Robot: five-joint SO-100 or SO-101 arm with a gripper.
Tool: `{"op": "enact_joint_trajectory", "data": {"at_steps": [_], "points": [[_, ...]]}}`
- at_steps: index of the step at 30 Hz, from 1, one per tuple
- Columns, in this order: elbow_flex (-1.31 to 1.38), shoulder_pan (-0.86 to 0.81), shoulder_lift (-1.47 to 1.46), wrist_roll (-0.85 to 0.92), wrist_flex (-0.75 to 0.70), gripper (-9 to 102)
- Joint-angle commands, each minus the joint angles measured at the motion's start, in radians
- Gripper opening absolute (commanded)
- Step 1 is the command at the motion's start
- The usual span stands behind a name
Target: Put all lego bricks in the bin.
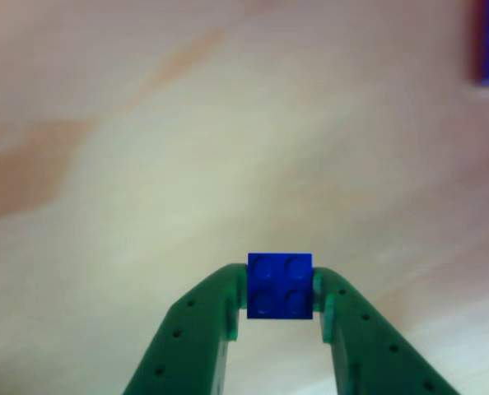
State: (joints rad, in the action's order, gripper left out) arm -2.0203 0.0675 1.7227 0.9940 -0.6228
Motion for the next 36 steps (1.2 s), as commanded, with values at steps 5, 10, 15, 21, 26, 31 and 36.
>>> {"op": "enact_joint_trajectory", "data": {"at_steps": [5,10,15,21,26,31,36], "points": [[0.552,0.862,0.123,-0.626,-0.897,0],[0.512,0.945,-0.032,-0.670,-0.813,2],[0.414,0.782,0.133,-0.649,-0.776,30],[0.095,0.181,0.426,-0.310,-0.578,27],[-0.285,-0.278,0.331,0.081,-0.055,20],[-0.212,-0.431,-0.005,0.153,0.216,20],[0.011,-0.448,-0.281,0.199,0.210,21]]}}
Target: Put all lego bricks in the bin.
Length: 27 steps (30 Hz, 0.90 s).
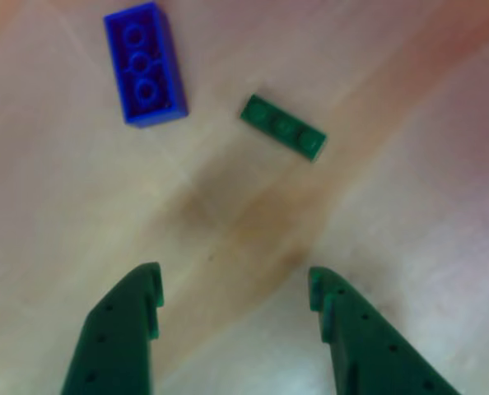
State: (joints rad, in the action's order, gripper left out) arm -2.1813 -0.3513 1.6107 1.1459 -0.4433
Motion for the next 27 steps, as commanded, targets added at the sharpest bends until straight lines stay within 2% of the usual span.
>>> {"op": "enact_joint_trajectory", "data": {"at_steps": [1,3,8,11,13,17,27], "points": [[0.206,-0.032,-0.202,0.077,0.009,21],[0.253,-0.041,-0.250,0.137,-0.023,21],[0.284,-0.057,-0.339,0.318,0.054,18],[0.293,-0.060,-0.354,0.457,0.037,18],[0.288,-0.067,-0.354,0.491,0.031,17],[0.281,-0.087,-0.339,0.500,0.041,16],[0.336,-0.091,-0.383,0.364,0.120,16]]}}
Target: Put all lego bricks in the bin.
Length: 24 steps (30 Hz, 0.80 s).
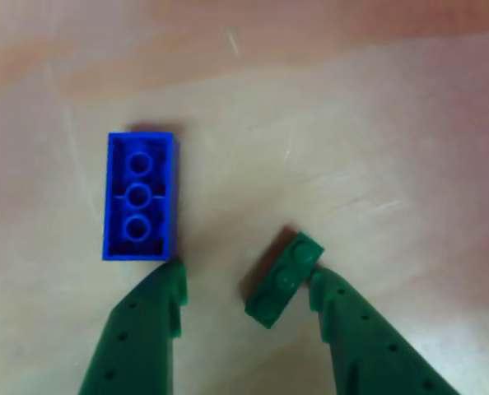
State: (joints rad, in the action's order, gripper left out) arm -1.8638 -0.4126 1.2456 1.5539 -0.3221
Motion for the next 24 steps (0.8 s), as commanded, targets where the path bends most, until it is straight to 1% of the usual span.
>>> {"op": "enact_joint_trajectory", "data": {"at_steps": [1,3,4,7,9,11,13,15,17,18,20,21,24], "points": [[0.018,-0.031,-0.018,-0.049,-0.002,16],[0.017,-0.031,-0.018,-0.046,-0.011,15],[0.015,-0.031,-0.018,-0.046,-0.012,13],[0.015,-0.023,-0.009,-0.044,-0.035,0],[0.015,-0.012,0.009,-0.048,-0.064,0],[-0.002,0.017,0.074,-0.114,-0.103,0],[-0.038,0.084,0.215,-0.253,-0.164,0],[-0.124,0.195,0.448,-0.382,-0.212,0],[-0.160,0.407,0.690,-0.495,-0.379,0],[-0.137,0.522,0.767,-0.583,-0.463,0],[-0.031,0.736,0.825,-0.723,-0.661,0],[0.028,0.825,0.825,-0.808,-0.729,0],[0.201,1.058,0.723,-0.977,-0.894,0]]}}
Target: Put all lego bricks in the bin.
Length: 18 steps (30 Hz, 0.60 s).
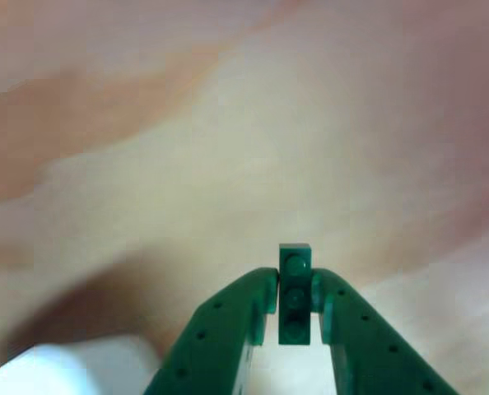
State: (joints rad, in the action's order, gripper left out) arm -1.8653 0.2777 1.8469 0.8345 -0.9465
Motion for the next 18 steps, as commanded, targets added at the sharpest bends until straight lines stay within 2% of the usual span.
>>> {"op": "enact_joint_trajectory", "data": {"at_steps": [1,3,6,9,11,13,15,16,18], "points": [[0.261,0.442,0.066,-0.290,-0.318,0],[0.341,0.552,-0.038,-0.345,-0.387,0],[0.339,0.646,-0.140,-0.391,-0.380,0],[0.291,0.641,-0.149,-0.416,-0.344,17],[0.267,0.614,-0.120,-0.422,-0.339,23],[0.264,0.538,-0.058,-0.420,-0.342,26],[0.258,0.405,0.026,-0.376,-0.331,24],[0.232,0.319,0.074,-0.307,-0.308,22],[0.097,0.106,0.135,-0.101,-0.170,17]]}}
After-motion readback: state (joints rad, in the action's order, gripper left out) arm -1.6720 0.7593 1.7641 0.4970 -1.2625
